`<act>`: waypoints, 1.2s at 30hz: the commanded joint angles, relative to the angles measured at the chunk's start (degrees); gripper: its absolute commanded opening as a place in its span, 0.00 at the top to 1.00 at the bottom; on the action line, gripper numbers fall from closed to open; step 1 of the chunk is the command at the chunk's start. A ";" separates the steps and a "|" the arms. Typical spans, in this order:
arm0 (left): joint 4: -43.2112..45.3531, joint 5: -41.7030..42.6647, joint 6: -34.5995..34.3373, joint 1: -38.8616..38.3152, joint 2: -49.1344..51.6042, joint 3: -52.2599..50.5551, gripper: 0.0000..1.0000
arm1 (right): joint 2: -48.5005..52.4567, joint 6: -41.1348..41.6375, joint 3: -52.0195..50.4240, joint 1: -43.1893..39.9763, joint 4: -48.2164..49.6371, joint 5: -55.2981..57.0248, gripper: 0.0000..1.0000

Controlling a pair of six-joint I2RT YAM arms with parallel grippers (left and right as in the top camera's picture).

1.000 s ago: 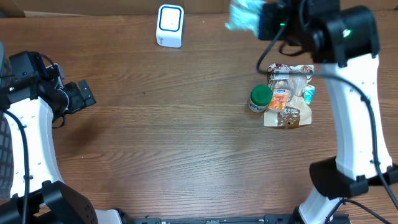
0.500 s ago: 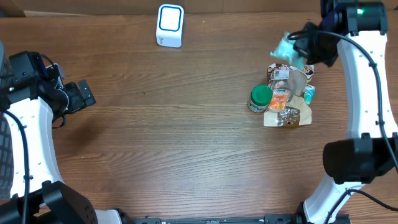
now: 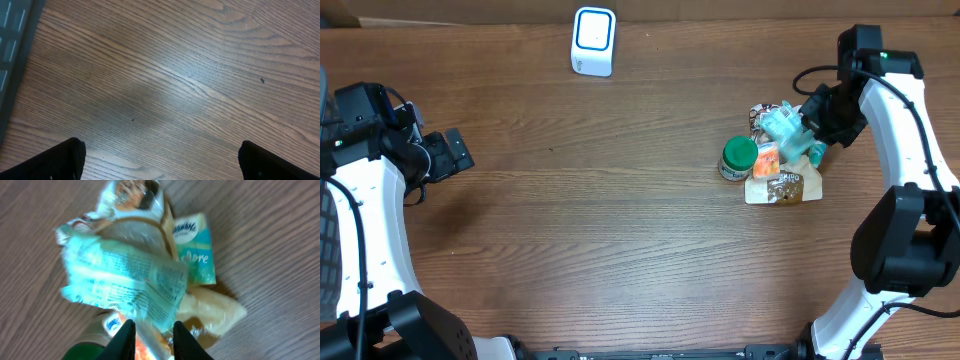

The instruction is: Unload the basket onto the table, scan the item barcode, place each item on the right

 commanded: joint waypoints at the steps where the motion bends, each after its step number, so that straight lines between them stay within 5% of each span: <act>1: 0.04 -0.17 1.53 0.24 0.02 0.85 0.00 | -0.63 0.04 -0.52 -0.04 -0.37 -0.07 0.68; 14: 0.04 -0.17 1.51 0.24 0.02 0.83 0.00 | -21.38 -7.50 4.48 0.02 -8.37 0.09 0.28; 20: 0.04 -0.17 1.51 0.24 0.02 0.83 0.00 | -34.38 -9.05 4.48 0.02 -15.52 0.09 0.19; 23: 0.04 -0.17 1.53 0.24 0.02 0.83 0.00 | -40.81 -9.01 4.48 0.02 -19.54 0.09 0.00; 36: 0.04 -0.17 1.51 0.24 0.02 0.83 0.00 | -50.23 -9.01 4.42 0.02 -25.79 0.11 0.00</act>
